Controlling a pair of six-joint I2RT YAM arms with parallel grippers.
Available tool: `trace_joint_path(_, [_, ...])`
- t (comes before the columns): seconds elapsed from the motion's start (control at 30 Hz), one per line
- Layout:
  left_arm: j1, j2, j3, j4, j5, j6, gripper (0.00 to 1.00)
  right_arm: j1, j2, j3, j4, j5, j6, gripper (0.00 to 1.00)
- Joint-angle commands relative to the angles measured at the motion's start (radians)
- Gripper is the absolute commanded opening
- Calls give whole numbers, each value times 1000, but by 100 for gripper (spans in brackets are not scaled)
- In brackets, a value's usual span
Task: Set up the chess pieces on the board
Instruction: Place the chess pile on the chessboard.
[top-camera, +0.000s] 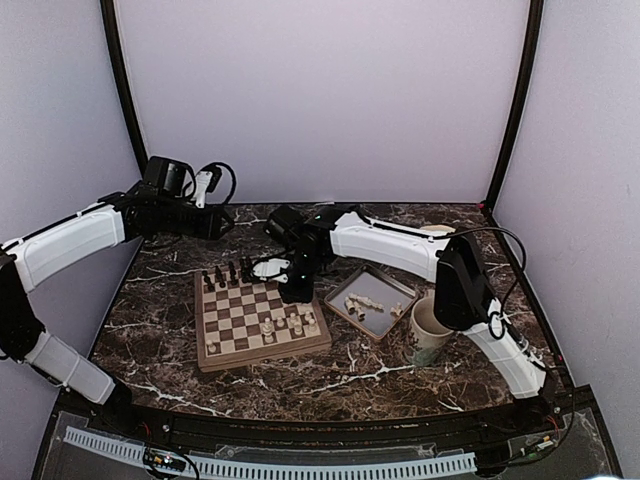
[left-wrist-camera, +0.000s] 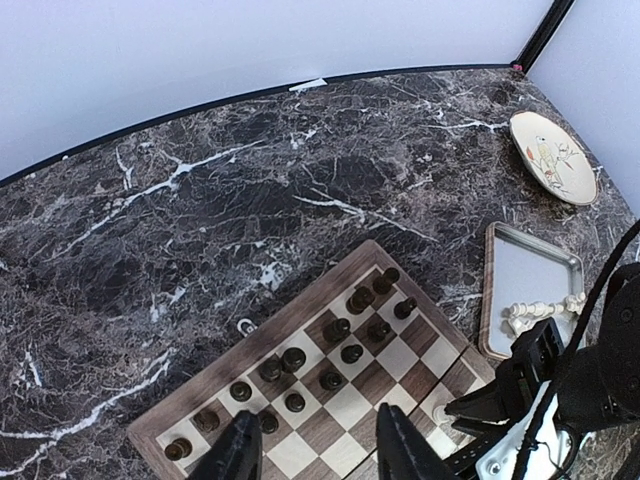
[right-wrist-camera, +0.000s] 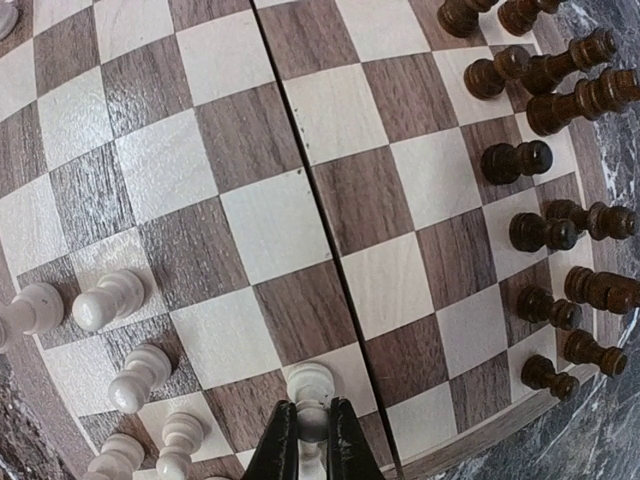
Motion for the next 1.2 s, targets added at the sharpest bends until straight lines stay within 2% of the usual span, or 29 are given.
trace_joint_path(0.0, [7, -35, -32, -32, 3, -12, 41, 10, 14, 30, 25, -7, -4, 8])
trace_joint_path(0.1, [7, -15, -25, -52, 36, -9, 41, 10, 9, 31, 27, 2, 3, 21])
trace_joint_path(0.3, [5, 27, 7, -135, 164, 35, 40, -23, -98, -56, 69, -51, 28, 35])
trace_joint_path(0.4, [-6, 47, 24, -176, 253, 65, 39, -52, -170, -136, 106, -88, 42, 35])
trace_joint_path(0.67, [-120, 101, 48, -237, 250, 175, 39, -161, -331, -372, 212, -252, 62, 34])
trace_joint_path(0.87, [-218, 244, 172, -345, 162, 251, 39, -231, -458, -550, 317, -278, 77, 33])
trace_joint_path(1.17, [-322, 433, 318, -459, 23, 308, 36, -297, -499, -627, 343, -315, 104, 32])
